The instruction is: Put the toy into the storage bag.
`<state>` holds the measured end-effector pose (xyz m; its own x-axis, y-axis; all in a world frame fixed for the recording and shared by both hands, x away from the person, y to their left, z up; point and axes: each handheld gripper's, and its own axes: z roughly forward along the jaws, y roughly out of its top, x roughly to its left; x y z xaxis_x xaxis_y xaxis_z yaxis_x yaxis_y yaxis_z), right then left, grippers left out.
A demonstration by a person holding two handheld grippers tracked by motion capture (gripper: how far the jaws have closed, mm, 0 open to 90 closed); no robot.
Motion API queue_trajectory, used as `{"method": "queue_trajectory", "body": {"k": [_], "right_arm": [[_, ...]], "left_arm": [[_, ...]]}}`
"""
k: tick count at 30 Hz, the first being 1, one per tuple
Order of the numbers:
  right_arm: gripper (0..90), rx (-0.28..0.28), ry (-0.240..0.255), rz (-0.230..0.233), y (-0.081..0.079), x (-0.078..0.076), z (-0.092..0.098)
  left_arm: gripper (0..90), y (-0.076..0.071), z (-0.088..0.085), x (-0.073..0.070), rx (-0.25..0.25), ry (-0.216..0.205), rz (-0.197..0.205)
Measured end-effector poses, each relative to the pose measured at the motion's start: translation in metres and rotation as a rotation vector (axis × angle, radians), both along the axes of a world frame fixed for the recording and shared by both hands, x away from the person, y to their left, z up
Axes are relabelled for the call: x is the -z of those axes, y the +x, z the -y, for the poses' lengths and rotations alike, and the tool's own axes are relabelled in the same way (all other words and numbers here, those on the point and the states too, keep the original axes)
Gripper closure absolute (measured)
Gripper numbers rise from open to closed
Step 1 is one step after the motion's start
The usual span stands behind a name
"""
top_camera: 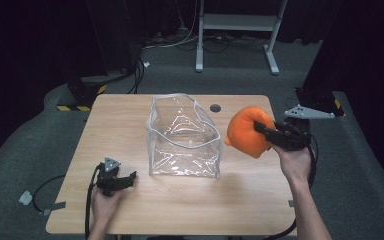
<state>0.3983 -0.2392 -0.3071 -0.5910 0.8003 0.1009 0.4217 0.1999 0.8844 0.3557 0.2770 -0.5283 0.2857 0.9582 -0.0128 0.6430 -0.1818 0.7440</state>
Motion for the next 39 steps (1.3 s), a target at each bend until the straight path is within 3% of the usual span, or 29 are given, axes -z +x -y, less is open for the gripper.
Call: {"method": "queue_trajectory", "body": {"k": [25, 39], "right_arm": [[64.8, -0.029, 0.012, 0.019, 0.0, -0.024, -0.007], [64.8, -0.055, 0.003, 0.03, 0.002, -0.034, -0.022]], "left_arm": [[20.8, 0.0, 0.0, 0.0, 0.0, 0.0, 0.0], [20.9, 0.0, 0.0, 0.0, 0.0, -0.001, 0.0]]}}
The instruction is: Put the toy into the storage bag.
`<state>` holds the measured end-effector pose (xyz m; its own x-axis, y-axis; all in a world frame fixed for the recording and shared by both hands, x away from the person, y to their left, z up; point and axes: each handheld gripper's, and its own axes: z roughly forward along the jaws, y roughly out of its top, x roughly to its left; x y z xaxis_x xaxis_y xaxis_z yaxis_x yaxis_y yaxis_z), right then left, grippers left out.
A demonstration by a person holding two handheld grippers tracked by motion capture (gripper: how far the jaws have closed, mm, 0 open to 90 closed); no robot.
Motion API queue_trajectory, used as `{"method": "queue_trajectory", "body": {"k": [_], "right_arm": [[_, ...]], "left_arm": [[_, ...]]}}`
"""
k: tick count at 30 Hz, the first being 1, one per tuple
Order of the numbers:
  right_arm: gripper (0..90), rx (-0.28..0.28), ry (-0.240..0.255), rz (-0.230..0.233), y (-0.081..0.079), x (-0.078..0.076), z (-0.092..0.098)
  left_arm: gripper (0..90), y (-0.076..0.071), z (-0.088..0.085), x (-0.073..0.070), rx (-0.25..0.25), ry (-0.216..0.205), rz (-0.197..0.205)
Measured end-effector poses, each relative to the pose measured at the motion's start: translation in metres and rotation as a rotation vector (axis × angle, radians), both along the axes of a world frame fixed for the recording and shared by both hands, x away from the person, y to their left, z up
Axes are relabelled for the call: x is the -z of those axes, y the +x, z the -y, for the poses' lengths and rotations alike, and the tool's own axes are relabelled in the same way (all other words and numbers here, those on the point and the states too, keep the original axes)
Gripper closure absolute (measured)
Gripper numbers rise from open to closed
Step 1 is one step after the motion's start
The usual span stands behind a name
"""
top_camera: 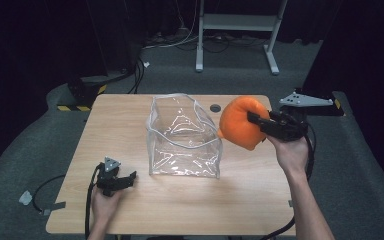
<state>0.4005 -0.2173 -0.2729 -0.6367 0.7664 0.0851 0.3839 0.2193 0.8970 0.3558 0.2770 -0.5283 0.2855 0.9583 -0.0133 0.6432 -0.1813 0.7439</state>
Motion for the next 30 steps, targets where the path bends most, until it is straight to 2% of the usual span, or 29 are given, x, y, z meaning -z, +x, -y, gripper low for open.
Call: {"method": "queue_trajectory", "body": {"k": [14, 30], "right_arm": [[64.8, -0.033, 0.007, 0.01, 0.003, -0.007, -0.014], [64.8, -0.075, -0.006, 0.01, 0.007, -0.011, -0.037]], "left_arm": [[20.8, 0.0, 0.0, 0.0, 0.002, 0.004, -0.002], [20.8, 0.0, 0.0, 0.0, 0.003, 0.004, -0.002]]}}
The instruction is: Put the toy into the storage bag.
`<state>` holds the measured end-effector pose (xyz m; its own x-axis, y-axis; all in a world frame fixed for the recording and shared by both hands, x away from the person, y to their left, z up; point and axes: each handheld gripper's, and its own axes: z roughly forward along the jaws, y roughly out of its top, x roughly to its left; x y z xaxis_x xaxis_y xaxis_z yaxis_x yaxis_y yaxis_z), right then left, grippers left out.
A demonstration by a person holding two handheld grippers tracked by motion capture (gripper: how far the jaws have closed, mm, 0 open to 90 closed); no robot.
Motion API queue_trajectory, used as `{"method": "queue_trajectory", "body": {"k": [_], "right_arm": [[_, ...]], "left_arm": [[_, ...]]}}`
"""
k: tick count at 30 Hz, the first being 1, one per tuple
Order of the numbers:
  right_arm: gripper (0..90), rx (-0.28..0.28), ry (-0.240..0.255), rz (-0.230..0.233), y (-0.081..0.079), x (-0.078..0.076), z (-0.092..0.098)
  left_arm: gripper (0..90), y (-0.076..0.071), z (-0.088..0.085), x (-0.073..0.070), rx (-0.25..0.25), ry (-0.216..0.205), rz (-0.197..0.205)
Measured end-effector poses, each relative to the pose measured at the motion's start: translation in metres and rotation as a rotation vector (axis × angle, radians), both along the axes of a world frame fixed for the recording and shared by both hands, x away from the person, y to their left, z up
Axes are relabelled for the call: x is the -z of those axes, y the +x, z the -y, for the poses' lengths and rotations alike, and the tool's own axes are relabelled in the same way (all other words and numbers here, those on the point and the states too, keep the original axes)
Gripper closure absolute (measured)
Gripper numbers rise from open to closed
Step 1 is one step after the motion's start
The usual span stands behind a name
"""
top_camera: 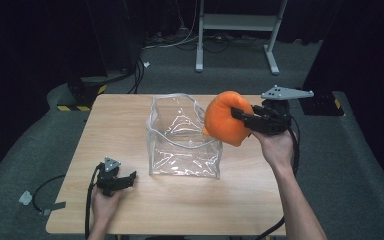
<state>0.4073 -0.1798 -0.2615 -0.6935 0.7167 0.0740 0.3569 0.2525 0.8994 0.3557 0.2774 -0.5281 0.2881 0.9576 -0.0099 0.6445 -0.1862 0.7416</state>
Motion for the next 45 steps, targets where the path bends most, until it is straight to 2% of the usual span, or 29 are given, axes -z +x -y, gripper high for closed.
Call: {"method": "queue_trajectory", "body": {"k": [27, 45], "right_arm": [[64.8, -0.075, 0.003, 0.018, 0.007, -0.011, -0.042], [64.7, -0.116, -0.021, 0.004, 0.013, -0.007, -0.071]], "left_arm": [[20.8, 0.0, 0.0, 0.0, 0.001, 0.001, -0.001], [20.8, 0.0, 0.0, 0.0, 0.0, 0.001, -0.001]]}}
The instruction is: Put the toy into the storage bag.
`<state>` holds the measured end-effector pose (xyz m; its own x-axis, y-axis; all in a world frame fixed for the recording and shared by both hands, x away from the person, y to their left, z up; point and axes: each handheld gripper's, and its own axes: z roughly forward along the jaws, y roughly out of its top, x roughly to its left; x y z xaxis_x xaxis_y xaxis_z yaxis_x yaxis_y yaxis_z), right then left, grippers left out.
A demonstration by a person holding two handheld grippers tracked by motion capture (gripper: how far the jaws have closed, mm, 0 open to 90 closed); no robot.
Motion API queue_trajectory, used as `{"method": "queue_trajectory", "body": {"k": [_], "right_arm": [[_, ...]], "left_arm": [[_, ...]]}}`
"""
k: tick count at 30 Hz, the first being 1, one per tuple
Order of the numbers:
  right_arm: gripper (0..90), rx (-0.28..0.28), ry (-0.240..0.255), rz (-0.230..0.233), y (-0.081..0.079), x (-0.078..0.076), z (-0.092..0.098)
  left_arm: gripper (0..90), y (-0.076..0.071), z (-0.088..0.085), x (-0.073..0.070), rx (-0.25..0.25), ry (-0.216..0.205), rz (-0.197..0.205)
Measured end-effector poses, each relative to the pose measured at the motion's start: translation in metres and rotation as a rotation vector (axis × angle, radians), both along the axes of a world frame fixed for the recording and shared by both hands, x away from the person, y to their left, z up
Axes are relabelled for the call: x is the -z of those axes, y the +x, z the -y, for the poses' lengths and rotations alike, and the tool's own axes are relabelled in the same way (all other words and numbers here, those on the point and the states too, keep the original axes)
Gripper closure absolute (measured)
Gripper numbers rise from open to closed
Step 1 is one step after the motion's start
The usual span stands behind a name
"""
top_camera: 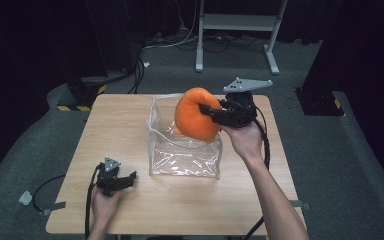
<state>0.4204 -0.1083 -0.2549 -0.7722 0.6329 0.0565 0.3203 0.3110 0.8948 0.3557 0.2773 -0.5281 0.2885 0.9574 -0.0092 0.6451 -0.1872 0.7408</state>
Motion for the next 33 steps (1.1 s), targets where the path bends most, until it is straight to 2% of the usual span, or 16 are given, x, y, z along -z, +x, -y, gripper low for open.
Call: {"method": "queue_trajectory", "body": {"k": [4, 18, 33], "right_arm": [[64.7, -0.005, 0.004, -0.007, 0.001, 0.002, -0.004], [64.5, -0.02, -0.032, -0.018, 0.008, 0.011, -0.023], [64.4, -0.02, -0.056, -0.054, 0.014, 0.033, -0.029]], "left_arm": [[20.9, 0.0, 0.0, 0.0, 0.0, 0.0, 0.0], [20.9, 0.0, 0.0, 0.0, -0.001, -0.003, 0.001], [20.9, 0.0, 0.0, 0.0, 0.001, -0.002, 0.0]]}}
